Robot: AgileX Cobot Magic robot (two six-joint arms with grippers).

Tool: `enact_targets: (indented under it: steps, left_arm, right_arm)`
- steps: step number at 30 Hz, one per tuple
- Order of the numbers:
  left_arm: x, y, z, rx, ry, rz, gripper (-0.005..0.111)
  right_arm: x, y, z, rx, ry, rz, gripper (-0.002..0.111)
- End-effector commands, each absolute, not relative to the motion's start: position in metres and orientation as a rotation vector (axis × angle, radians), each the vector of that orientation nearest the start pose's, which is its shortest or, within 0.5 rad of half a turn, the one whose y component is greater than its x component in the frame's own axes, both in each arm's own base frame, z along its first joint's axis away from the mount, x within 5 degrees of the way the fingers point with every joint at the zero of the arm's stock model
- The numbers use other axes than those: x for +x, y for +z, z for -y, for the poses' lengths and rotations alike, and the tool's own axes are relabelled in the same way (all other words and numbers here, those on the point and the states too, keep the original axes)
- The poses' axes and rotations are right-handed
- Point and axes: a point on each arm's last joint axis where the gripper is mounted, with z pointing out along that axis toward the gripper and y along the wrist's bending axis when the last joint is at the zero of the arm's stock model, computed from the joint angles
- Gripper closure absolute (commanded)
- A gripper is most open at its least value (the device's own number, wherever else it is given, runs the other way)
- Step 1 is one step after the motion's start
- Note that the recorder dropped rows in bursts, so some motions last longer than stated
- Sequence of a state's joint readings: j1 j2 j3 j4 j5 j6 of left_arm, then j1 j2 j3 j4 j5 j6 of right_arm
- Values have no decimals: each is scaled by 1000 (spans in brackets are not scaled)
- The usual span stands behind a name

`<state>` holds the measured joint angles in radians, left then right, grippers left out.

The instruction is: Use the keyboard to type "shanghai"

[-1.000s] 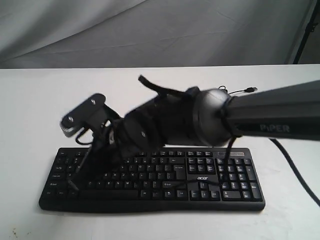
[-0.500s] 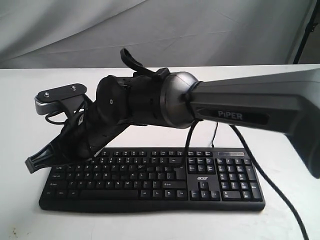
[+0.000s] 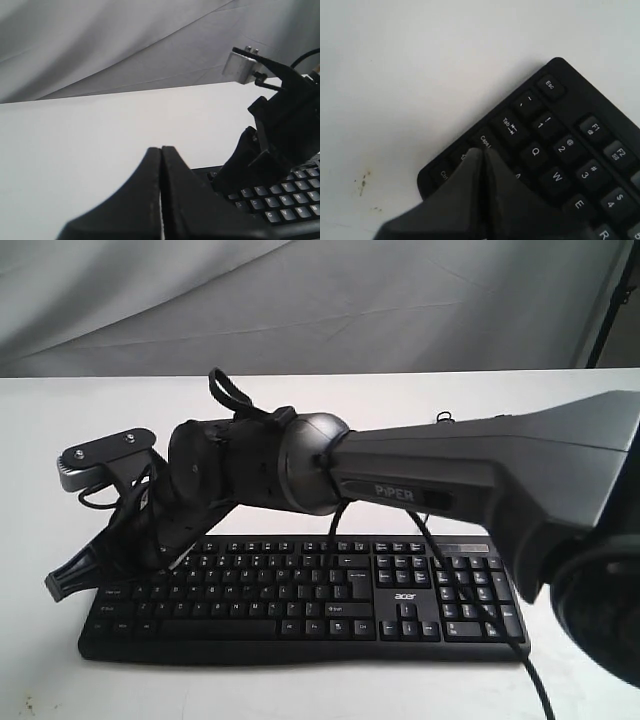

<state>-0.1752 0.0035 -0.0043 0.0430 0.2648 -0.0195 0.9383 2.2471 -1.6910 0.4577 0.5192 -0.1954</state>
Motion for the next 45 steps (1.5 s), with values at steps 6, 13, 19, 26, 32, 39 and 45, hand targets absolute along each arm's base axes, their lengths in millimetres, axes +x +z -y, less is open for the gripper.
enact_targets:
  steps: [6, 13, 19, 26, 32, 39, 45]
  left_arm:
    - [54, 190, 9, 167, -103, -1735, 107]
    - [54, 190, 9, 167, -103, -1735, 107]
    - [54, 190, 9, 167, -103, -1735, 107]
    - [54, 190, 9, 167, -103, -1735, 107]
    - [54, 190, 9, 167, -103, -1735, 107]
    - [54, 190, 9, 167, -103, -1735, 107]
    - [54, 190, 9, 167, -103, -1735, 107]
  right_arm:
    - [276, 136, -409, -1098, 644, -2459, 108]
    - [279, 131, -410, -1082, 635, -2434, 108]
    - [280, 130, -410, -1086, 626, -2423, 108]
    - [281, 123, -410, -1098, 609, -2423, 108]
    - [280, 120, -410, -1114, 595, -2424, 108]
    - [280, 120, -410, -1130, 581, -2423, 108]
    - [282, 165, -400, -1180, 540, -2340, 108]
